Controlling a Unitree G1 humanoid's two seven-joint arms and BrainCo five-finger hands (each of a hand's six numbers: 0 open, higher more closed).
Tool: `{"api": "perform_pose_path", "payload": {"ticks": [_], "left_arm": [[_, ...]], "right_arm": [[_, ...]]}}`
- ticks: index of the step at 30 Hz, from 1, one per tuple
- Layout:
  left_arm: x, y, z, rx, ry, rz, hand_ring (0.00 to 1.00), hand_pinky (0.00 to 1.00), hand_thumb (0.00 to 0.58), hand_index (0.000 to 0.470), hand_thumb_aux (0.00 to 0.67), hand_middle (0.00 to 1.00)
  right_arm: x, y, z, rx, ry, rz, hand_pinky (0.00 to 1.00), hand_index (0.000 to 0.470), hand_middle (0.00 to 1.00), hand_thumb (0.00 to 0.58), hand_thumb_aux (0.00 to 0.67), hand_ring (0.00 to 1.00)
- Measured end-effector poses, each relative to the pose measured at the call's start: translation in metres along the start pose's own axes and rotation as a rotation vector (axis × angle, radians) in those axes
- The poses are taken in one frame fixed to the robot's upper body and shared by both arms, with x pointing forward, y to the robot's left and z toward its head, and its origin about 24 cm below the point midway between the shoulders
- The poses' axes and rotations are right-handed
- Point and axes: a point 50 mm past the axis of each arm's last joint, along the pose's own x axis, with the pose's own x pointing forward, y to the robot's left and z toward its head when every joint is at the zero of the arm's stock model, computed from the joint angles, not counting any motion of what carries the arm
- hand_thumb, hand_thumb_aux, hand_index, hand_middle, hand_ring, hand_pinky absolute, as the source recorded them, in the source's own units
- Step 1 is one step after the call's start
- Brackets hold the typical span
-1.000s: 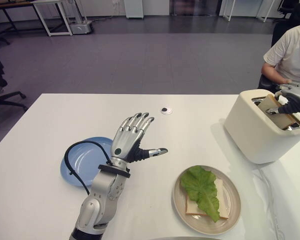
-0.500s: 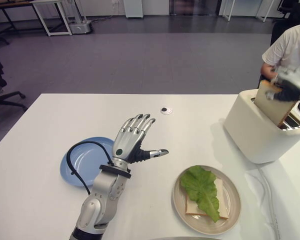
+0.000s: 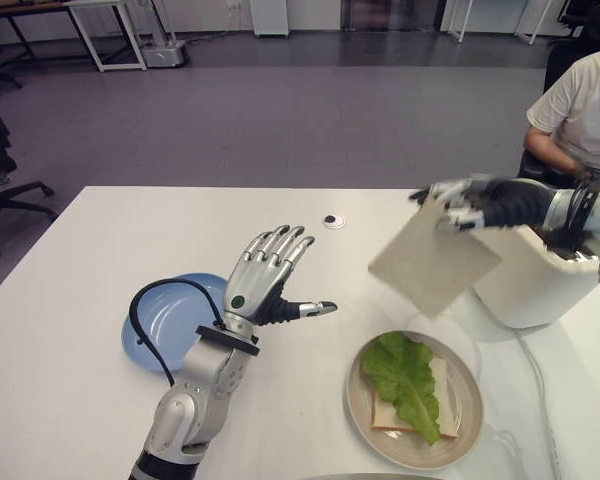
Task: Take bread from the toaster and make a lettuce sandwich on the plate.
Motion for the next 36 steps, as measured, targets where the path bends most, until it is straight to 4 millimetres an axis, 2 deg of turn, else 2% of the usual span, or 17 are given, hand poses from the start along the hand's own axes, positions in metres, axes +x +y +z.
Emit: {"api": "perform_pose_path", "payload": {"ticks": [2, 4, 9, 15, 18, 21, 25, 31, 36], "left_arm": [[0.0, 0.001, 0.001, 0.007, -0.034, -0.001, 0.0, 0.0, 0.0, 0.0, 0.0, 0.0], [-0.001, 0.005, 0.005, 0.004, -0.075, 0.019, 0.0, 0.0, 0.0, 0.0, 0.0, 0.0], [-0.001, 0.009, 0.014, -0.01, -0.154, 0.054, 0.0, 0.0, 0.0, 0.0, 0.0, 0.0], [-0.002, 0.011, 0.016, -0.009, -0.17, 0.063, 0.0, 0.0, 0.0, 0.0, 0.0, 0.0], [-0.002, 0.01, 0.016, 0.005, -0.163, 0.063, 0.0, 0.0, 0.0, 0.0, 0.0, 0.0], [-0.003, 0.01, 0.015, 0.004, -0.157, 0.064, 0.0, 0.0, 0.0, 0.0, 0.0, 0.0], [-0.003, 0.009, 0.015, 0.02, -0.151, 0.066, 0.0, 0.0, 0.0, 0.0, 0.0, 0.0], [-0.004, 0.009, 0.021, 0.011, -0.19, 0.064, 0.0, 0.0, 0.0, 0.0, 0.0, 0.0], [-0.005, 0.011, 0.029, -0.036, -0.252, 0.044, 0.0, 0.0, 0.0, 0.0, 0.0, 0.0]], "right_arm": [[0.003, 0.008, -0.003, -0.002, 0.02, 0.096, 0.0, 0.47, 0.0, 0.58, 0.67, 0.0], [0.017, 0.024, -0.01, 0.002, 0.024, 0.201, 0.0, 0.47, 0.0, 0.58, 0.67, 0.0], [0.046, 0.062, -0.038, 0.06, 0.07, 0.325, 0.0, 0.47, 0.0, 0.58, 0.67, 0.0], [0.049, 0.093, -0.042, 0.146, 0.047, 0.474, 0.0, 0.47, 0.0, 0.58, 0.67, 0.0], [0.048, 0.093, -0.038, 0.199, 0.018, 0.516, 0.0, 0.47, 0.0, 0.58, 0.67, 0.0], [0.048, 0.074, -0.032, 0.191, 0.009, 0.478, 0.0, 0.47, 0.0, 0.58, 0.67, 0.0], [0.049, 0.069, -0.035, 0.199, 0.014, 0.479, 0.0, 0.47, 0.0, 0.58, 0.67, 0.0], [0.05, 0.072, -0.038, 0.178, 0.024, 0.497, 0.0, 0.47, 0.0, 0.58, 0.67, 0.0], [0.052, 0.095, -0.053, 0.201, 0.07, 0.54, 0.0, 0.47, 0.0, 0.58, 0.67, 0.0]]}}
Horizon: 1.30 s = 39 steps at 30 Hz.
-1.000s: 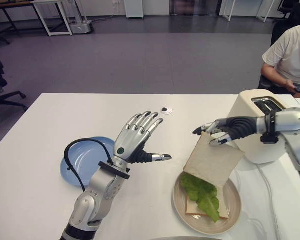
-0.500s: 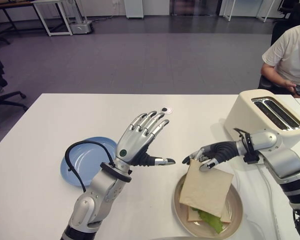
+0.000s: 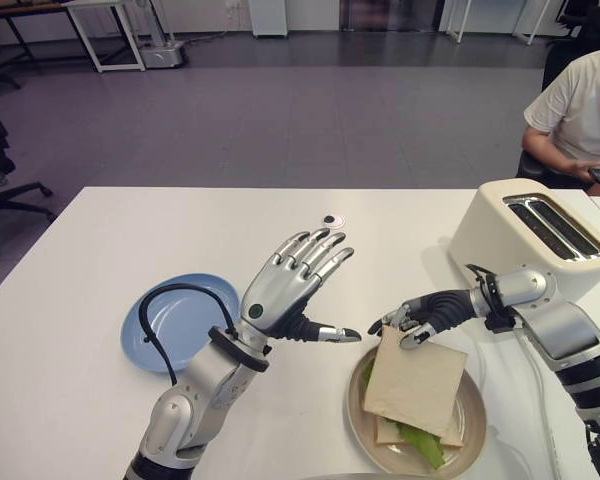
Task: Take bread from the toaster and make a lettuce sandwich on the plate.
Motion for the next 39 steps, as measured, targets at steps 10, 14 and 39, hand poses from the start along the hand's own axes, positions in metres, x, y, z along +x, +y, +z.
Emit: {"api": "perform_pose_path", "payload": {"ticks": [10, 14, 39], "left_arm": [[-0.016, -0.009, 0.046, -0.373, -0.355, -0.227, 0.0, 0.0, 0.0, 0.0, 0.0, 0.0], [-0.027, -0.018, 0.059, -0.487, -0.436, -0.381, 0.0, 0.0, 0.0, 0.0, 0.0, 0.0], [-0.019, -0.081, 0.088, -0.841, -0.451, -0.701, 0.0, 0.0, 0.0, 0.0, 0.0, 0.0]], "right_arm": [[0.013, 0.007, -0.015, -0.005, 0.029, -0.027, 0.0, 0.47, 0.0, 0.58, 0.67, 0.0], [0.015, 0.005, -0.019, 0.004, 0.025, -0.048, 0.0, 0.47, 0.0, 0.58, 0.67, 0.0], [0.019, 0.002, -0.022, -0.006, 0.027, -0.027, 0.0, 0.0, 0.0, 0.0, 0.0, 0.0]]}}
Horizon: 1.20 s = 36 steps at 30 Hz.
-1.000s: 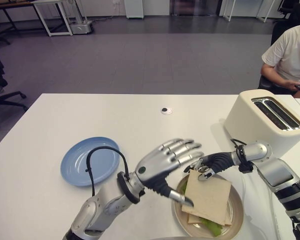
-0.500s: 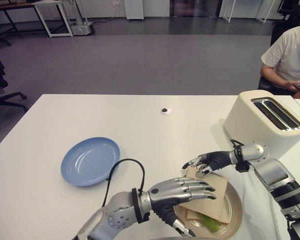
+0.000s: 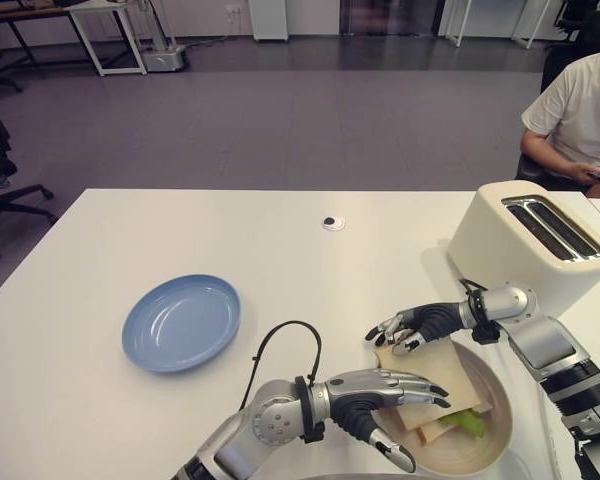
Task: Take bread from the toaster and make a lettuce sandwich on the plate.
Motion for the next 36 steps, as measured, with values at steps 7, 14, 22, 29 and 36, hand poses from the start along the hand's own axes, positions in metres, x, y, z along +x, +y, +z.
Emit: {"api": "perform_pose_path", "payload": {"ticks": [7, 14, 22, 29, 36], "left_arm": [[0.005, -0.004, -0.004, -0.045, 0.004, -0.069, 0.0, 0.0, 0.0, 0.0, 0.0, 0.0], [0.003, 0.002, -0.007, -0.019, 0.016, -0.026, 0.0, 0.0, 0.0, 0.0, 0.0, 0.0], [-0.039, 0.036, -0.034, 0.08, 0.211, 0.149, 0.0, 0.0, 0.0, 0.0, 0.0, 0.0], [-0.041, 0.043, 0.009, -0.302, -0.125, 0.291, 1.0, 1.0, 0.0, 0.0, 0.0, 1.0], [-0.07, 0.017, 0.015, -0.551, -0.016, 0.04, 1.0, 1.0, 0.58, 0.47, 0.67, 1.0]], "right_arm": [[-0.012, -0.06, 0.024, -0.049, -0.014, -0.399, 0.0, 0.0, 0.0, 0.0, 0.0, 0.0], [-0.062, -0.081, 0.069, -0.141, -0.134, -0.623, 0.0, 0.0, 0.0, 0.0, 0.0, 0.0], [-0.122, -0.009, 0.052, -0.059, -0.007, -0.33, 0.0, 0.0, 0.0, 0.0, 0.0, 0.0], [-0.109, 0.035, 0.058, 0.078, -0.105, -0.103, 1.0, 0.081, 1.0, 0.183, 0.116, 1.0], [-0.065, 0.112, 0.041, 0.257, -0.085, 0.271, 1.0, 0.47, 1.0, 0.58, 0.67, 1.0]]}}
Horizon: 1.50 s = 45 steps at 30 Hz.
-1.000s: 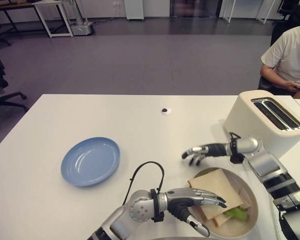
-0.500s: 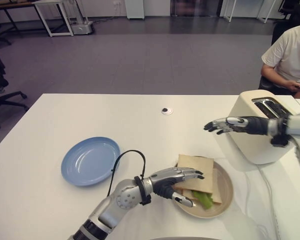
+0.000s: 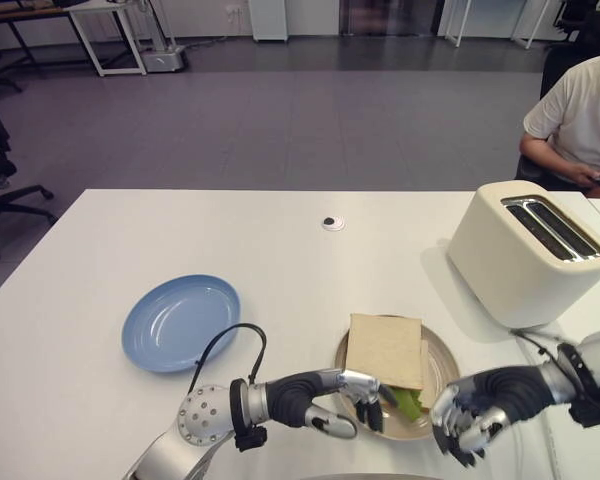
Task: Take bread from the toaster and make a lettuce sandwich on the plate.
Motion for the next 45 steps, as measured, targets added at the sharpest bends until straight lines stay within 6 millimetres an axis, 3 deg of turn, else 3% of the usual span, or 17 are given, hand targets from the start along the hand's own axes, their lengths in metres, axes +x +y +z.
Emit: {"api": "perform_pose_path", "payload": {"ticks": [5, 8, 10, 15, 19, 23, 29, 35, 39, 40, 41, 42, 43, 44, 45], "left_arm": [[0.01, -0.027, -0.024, -0.02, 0.194, -0.164, 1.0, 1.0, 0.58, 0.47, 0.67, 1.0], [0.013, -0.031, -0.043, 0.029, 0.338, -0.188, 1.0, 1.0, 0.58, 0.47, 0.67, 1.0], [0.022, -0.028, -0.046, 0.115, 0.35, -0.174, 1.0, 1.0, 0.58, 0.47, 0.67, 1.0], [0.045, -0.015, -0.049, 0.267, 0.305, -0.069, 1.0, 1.0, 0.58, 0.47, 0.67, 1.0], [0.05, 0.003, -0.053, 0.326, 0.309, 0.044, 1.0, 1.0, 0.58, 0.47, 0.67, 1.0], [0.047, 0.021, -0.059, 0.363, 0.332, 0.136, 1.0, 1.0, 0.58, 0.47, 0.67, 1.0], [0.06, 0.077, -0.078, 0.449, 0.361, 0.427, 1.0, 1.0, 0.58, 0.47, 0.67, 1.0], [0.084, 0.117, -0.085, 0.481, 0.399, 0.515, 1.0, 1.0, 0.58, 0.47, 0.67, 1.0], [0.09, 0.128, -0.086, 0.465, 0.394, 0.542, 1.0, 1.0, 0.58, 0.47, 0.67, 1.0], [0.089, 0.129, -0.085, 0.451, 0.381, 0.545, 0.85, 0.85, 0.58, 0.47, 0.67, 0.85], [0.087, 0.126, -0.081, 0.433, 0.357, 0.547, 0.19, 0.19, 0.514, 0.311, 0.444, 0.19], [0.084, 0.122, -0.076, 0.406, 0.324, 0.551, 0.0, 0.0, 0.175, 0.077, 0.11, 0.0], [0.078, 0.116, -0.072, 0.381, 0.303, 0.552, 0.0, 0.0, 0.0, 0.0, 0.0, 0.0], [0.072, 0.113, -0.067, 0.359, 0.277, 0.576, 0.0, 0.0, 0.0, 0.0, 0.0, 0.0], [0.066, 0.11, -0.059, 0.343, 0.246, 0.603, 0.0, 0.0, 0.0, 0.0, 0.0, 0.0]], "right_arm": [[0.024, 0.014, -0.027, 0.027, 0.113, 0.095, 1.0, 0.47, 1.0, 0.58, 0.67, 1.0], [0.036, 0.016, -0.048, -0.013, 0.239, 0.112, 1.0, 0.47, 1.0, 0.58, 0.67, 1.0], [0.042, 0.015, -0.061, -0.034, 0.302, 0.104, 1.0, 0.47, 1.0, 0.58, 0.67, 1.0], [0.054, -0.015, -0.051, -0.172, 0.252, -0.059, 1.0, 0.47, 1.0, 0.58, 0.67, 1.0], [0.06, -0.037, -0.043, -0.2, 0.189, -0.225, 1.0, 0.47, 1.0, 0.58, 0.67, 1.0], [0.057, -0.072, -0.04, -0.198, 0.166, -0.434, 1.0, 0.47, 1.0, 0.58, 0.67, 1.0], [0.061, -0.111, -0.038, -0.19, 0.13, -0.683, 1.0, 0.47, 1.0, 0.58, 0.67, 1.0], [0.068, -0.14, -0.032, -0.175, 0.083, -0.795, 1.0, 0.47, 1.0, 0.58, 0.67, 1.0], [0.07, -0.149, -0.029, -0.176, 0.073, -0.812, 1.0, 0.47, 1.0, 0.58, 0.67, 1.0], [0.069, -0.147, -0.028, -0.178, 0.064, -0.816, 1.0, 0.47, 1.0, 0.58, 0.67, 1.0], [0.067, -0.144, -0.024, -0.18, 0.05, -0.816, 1.0, 0.47, 1.0, 0.58, 0.67, 1.0], [0.063, -0.138, -0.021, -0.162, 0.029, -0.81, 1.0, 0.374, 1.0, 0.556, 0.533, 1.0], [0.061, -0.131, -0.02, -0.139, 0.01, -0.794, 0.74, 0.081, 0.74, 0.183, 0.116, 0.74], [0.058, -0.125, -0.017, -0.122, -0.021, -0.795, 0.35, 0.0, 0.35, 0.0, 0.0, 0.35], [0.054, -0.121, -0.01, -0.119, -0.062, -0.808, 0.0, 0.0, 0.0, 0.0, 0.0, 0.0]]}}
